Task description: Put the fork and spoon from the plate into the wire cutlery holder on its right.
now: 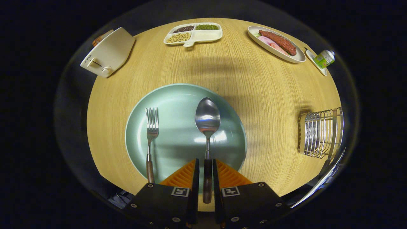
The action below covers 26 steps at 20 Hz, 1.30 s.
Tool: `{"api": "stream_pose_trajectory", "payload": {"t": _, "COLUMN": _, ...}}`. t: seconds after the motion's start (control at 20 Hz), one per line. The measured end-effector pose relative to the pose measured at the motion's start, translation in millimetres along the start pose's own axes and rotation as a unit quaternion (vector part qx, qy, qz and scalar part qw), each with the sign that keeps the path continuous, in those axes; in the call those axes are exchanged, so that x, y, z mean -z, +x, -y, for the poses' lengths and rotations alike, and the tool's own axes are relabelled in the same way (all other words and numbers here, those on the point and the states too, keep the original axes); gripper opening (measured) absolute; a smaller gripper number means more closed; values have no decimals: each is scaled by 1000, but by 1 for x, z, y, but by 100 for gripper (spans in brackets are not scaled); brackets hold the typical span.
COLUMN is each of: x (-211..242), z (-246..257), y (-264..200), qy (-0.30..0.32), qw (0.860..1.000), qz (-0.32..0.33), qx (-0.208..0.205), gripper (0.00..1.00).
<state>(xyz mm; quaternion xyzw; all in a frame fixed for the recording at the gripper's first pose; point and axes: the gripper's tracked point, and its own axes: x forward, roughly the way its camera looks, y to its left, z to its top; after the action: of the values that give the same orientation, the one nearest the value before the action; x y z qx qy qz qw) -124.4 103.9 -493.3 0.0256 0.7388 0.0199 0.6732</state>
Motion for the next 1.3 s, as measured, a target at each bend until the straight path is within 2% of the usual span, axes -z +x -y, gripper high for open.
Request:
{"api": "stream_pose_trajectory", "payload": {"t": 0.1, "x": 0, "z": -1, "y": 4, "qy": 19, "qw": 1000, "qz": -1, "qx": -5, "gripper": 14}}
{"api": "stream_pose_trajectory", "payload": {"t": 0.3, "x": 2, "z": -2, "y": 5, "qy": 45, "qw": 998, "qz": 0, "qx": -37, "gripper": 7}}
{"api": "stream_pose_trajectory", "payload": {"t": 0.5, "x": -1, "z": 8, "y": -7, "qy": 40, "qw": 998, "qz": 30, "qx": -45, "gripper": 5}}
{"api": "stream_pose_trajectory", "payload": {"t": 0.75, "x": -4, "z": 16, "y": -38, "qy": 49, "qw": 994, "qz": 65, "qx": -75, "gripper": 5}}
{"api": "stream_pose_trajectory", "payload": {"t": 1.1, "x": -6, "z": 69, "y": -112, "qy": 46, "qw": 987, "qz": 135, "qx": -71, "gripper": 5}}
{"api": "stream_pose_trajectory", "payload": {"t": 1.3, "x": -3, "z": 124, "y": -139, "qy": 59, "qw": 985, "qz": 158, "qx": -42, "gripper": 5}}
